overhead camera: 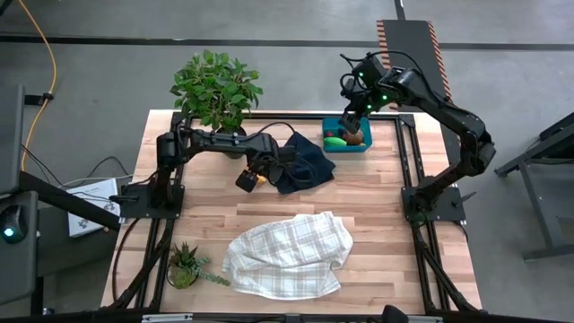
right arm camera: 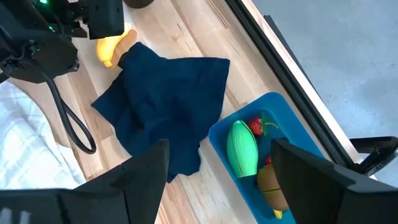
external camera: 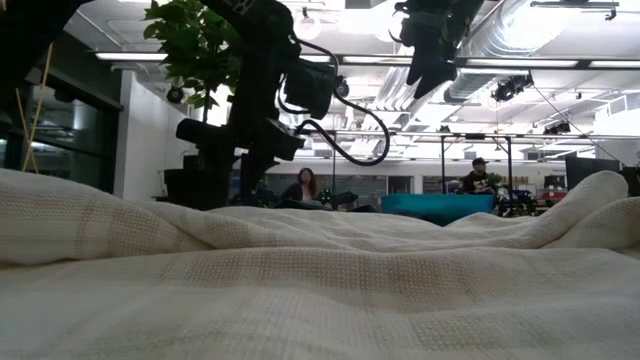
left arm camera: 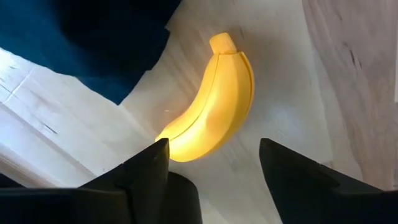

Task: Pick and placing Produce into tupperware
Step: Put the yellow banana into the blue bin

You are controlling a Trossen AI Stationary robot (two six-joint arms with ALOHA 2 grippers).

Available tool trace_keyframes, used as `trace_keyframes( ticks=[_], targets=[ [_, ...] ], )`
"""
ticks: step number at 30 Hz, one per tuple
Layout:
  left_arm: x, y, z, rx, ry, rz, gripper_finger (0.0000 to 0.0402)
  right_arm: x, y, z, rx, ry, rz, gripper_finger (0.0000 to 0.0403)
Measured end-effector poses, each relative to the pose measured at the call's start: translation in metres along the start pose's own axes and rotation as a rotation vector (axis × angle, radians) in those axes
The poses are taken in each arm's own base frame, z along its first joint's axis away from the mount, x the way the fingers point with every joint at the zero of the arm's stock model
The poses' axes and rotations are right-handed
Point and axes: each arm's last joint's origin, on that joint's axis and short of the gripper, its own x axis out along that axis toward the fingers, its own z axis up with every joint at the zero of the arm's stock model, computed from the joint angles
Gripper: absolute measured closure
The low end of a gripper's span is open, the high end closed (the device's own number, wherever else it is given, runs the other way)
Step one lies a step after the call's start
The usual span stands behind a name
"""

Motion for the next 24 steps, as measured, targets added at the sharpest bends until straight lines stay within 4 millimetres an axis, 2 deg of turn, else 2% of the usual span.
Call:
trace_keyframes(
  ticks=[8,11,15,24],
  targets=[
    [0.0,0.0,0.0,-0.008,-0.003,-0.004,0.0079,0.0,0.0,0.002,-0.004,-0.019,-0.003,0.0133],
    [0.0,-0.001,0.001,0.003,-0.028,-0.03,0.006,0.0,0.0,0.002,-0.004,-0.019,-0.002,0.0133],
    [0.003,0.002,0.004,0.027,-0.02,-0.001,0.0059,0.0,0.0,0.002,-0.004,-0.02,0.001,0.0133],
    [0.011,0.003,0.007,0.057,0.001,-0.003,0.0094,0.0,0.0,0.002,0.004,-0.021,0.003,0.0133]
  ],
)
